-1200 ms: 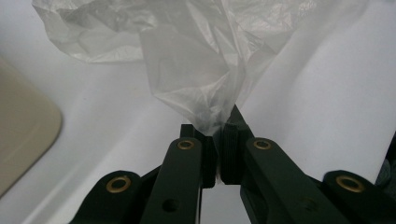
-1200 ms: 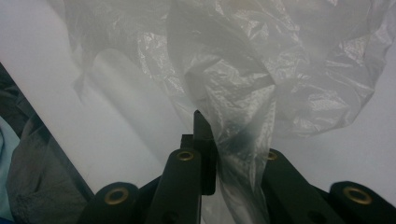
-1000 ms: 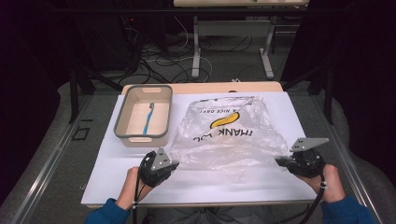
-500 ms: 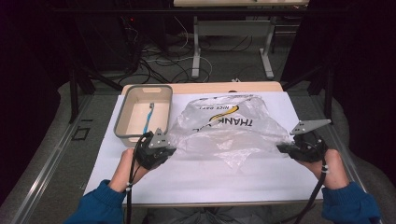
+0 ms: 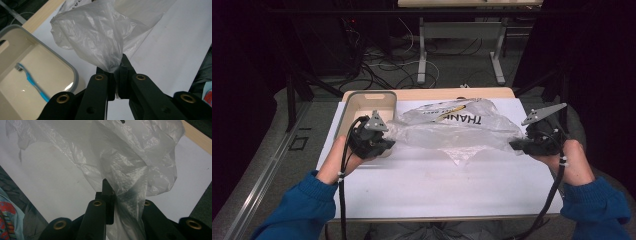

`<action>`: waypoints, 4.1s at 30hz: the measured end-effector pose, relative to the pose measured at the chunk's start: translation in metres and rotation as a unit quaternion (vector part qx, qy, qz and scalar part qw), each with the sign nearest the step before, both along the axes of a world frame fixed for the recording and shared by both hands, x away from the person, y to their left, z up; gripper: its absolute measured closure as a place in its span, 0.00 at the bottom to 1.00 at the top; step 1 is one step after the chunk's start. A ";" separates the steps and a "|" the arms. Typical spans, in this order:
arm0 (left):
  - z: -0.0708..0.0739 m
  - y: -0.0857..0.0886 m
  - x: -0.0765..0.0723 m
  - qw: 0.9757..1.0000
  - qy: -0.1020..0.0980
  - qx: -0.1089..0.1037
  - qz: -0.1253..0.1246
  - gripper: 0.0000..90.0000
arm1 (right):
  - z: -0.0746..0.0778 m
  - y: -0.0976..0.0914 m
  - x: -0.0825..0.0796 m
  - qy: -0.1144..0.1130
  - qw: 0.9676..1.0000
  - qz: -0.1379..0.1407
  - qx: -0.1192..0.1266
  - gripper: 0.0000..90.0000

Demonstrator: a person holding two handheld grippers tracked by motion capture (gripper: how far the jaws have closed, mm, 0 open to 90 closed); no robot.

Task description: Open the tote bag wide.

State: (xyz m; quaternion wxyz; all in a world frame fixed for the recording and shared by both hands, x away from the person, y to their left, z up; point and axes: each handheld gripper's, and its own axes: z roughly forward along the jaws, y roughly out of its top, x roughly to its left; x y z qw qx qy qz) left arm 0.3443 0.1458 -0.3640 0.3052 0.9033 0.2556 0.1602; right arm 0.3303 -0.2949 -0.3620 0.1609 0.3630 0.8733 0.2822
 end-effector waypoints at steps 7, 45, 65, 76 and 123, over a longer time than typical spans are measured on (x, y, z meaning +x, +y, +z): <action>0.045 0.001 0.009 1.000 -0.011 -0.004 -0.004 0.97 | 0.036 -0.006 0.003 0.022 0.999 -0.008 0.030 0.90; 0.135 -0.026 0.102 0.997 0.051 0.053 0.029 0.97 | 0.130 0.001 0.079 0.061 0.993 -0.102 0.006 0.93; -0.024 -0.045 0.166 0.987 0.108 0.069 0.100 0.96 | -0.031 0.001 0.163 0.150 0.977 -0.149 -0.004 0.95; -0.077 -0.052 0.130 0.988 0.113 0.067 0.081 0.97 | -0.110 -0.007 0.152 0.170 0.977 -0.132 0.009 0.96; -0.133 -0.056 0.051 0.996 -0.027 0.041 0.069 0.57 | -0.099 -0.006 0.115 0.104 0.989 -0.096 0.031 0.22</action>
